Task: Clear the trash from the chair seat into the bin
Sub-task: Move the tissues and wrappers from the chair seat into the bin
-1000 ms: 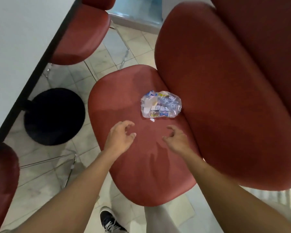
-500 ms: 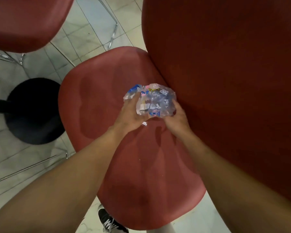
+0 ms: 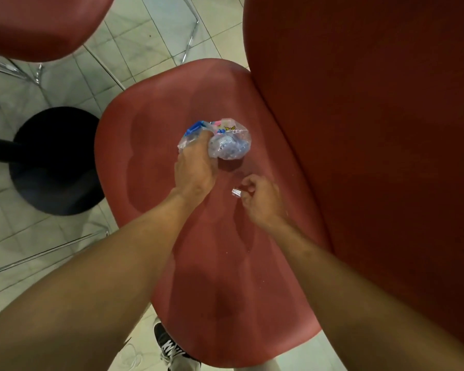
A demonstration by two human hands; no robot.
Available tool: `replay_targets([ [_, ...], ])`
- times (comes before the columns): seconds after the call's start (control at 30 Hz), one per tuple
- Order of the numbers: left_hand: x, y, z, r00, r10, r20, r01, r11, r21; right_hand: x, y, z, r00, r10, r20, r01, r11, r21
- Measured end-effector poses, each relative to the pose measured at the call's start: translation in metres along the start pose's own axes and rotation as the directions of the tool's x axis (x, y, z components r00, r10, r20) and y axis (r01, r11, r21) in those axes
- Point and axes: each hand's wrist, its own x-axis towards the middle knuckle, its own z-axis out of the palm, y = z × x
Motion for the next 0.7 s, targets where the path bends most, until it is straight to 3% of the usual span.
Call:
replay_targets([
  [0.07, -0.004, -0.008, -0.007, 1.0, -0.014, -0.025, 0.014, 1.0, 0.005, 0.001, 0.005, 0.009, 0.999, -0.003, 0.041, 0.007, 0.995, -0.099],
  [0.2, -0.017, -0.026, -0.014, 0.996, -0.082, -0.044, 0.082, 0.997, -0.004, 0.006, 0.005, 0.017, 0.999, -0.029, -0.041, 0.023, 0.99, -0.136],
  [0.33, -0.034, -0.036, -0.022, 0.99, -0.123, -0.069, 0.119, 0.991, -0.062, 0.01, 0.003, 0.019, 0.998, -0.054, -0.013, 0.05, 0.979, -0.199],
  [0.57, -0.074, -0.042, -0.04, 0.974, -0.213, -0.078, 0.2, 0.968, -0.153, -0.014, -0.011, 0.019, 0.998, 0.057, 0.029, -0.052, 0.989, -0.135],
  [0.7, -0.11, -0.045, -0.064, 0.96, -0.272, -0.069, 0.254, 0.947, -0.199, -0.05, -0.03, 0.015, 0.999, 0.045, 0.017, -0.044, 0.995, -0.089],
])
